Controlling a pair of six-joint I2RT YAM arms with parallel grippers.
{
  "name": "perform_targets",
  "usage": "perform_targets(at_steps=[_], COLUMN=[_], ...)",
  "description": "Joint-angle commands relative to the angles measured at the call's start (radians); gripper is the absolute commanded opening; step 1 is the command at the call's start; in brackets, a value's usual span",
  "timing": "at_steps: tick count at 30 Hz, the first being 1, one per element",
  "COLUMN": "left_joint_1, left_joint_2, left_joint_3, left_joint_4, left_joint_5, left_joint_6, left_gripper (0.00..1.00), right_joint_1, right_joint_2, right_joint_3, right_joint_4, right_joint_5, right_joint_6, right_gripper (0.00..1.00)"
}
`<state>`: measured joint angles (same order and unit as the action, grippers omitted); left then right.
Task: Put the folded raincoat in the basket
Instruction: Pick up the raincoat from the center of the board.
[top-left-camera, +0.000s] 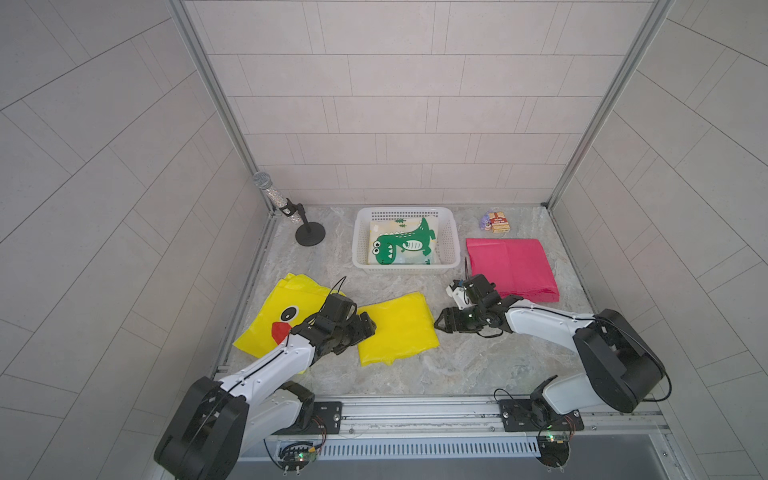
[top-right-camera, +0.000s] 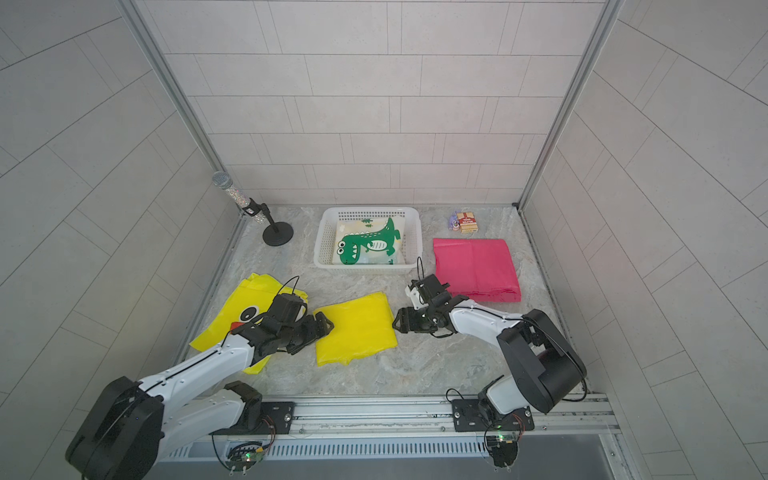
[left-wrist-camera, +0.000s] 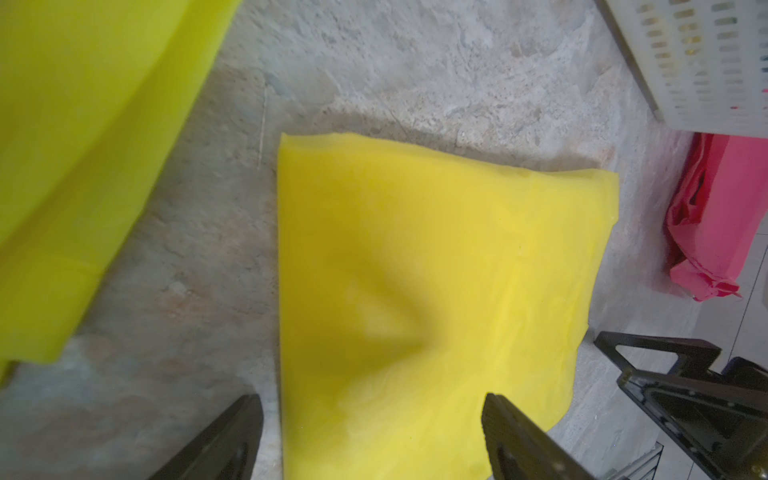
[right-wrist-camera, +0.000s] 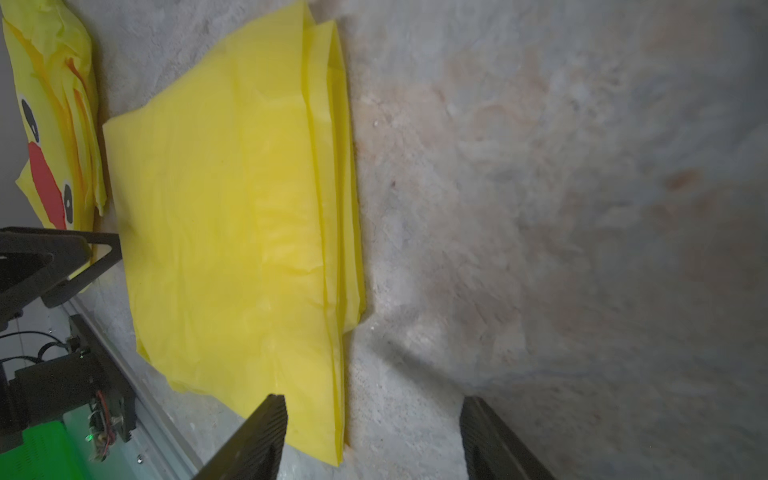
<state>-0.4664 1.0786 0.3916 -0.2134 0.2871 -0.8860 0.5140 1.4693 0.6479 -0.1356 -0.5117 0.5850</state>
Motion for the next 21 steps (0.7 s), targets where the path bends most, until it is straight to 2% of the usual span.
perform_targets(at_steps=[1, 16, 21], left_joint_1=[-0.011, -0.080, -0.086], left_joint_2=[0.013, 0.105, 0.120], left_joint_3=[-0.027, 0.004, 0.006], left_joint_4=[-0.012, 0.000, 0.014], left_joint_5=[-0.009, -0.047, -0.048], left_joint_6=[0.002, 0.018, 0.022], left_gripper=[0.90, 0.89, 0.78], right_joint_1=[0.023, 0.084, 0.095], right_joint_2=[0.037, 0.194, 0.219], right_joint_3=[0.004, 0.019, 0.013], right_joint_4=[0.027, 0.138, 0.169], right_joint_5=[0.061, 0.090, 0.096], right_joint_6=[0.015, 0.052, 0.068], right_gripper=[0.71, 0.71, 0.66])
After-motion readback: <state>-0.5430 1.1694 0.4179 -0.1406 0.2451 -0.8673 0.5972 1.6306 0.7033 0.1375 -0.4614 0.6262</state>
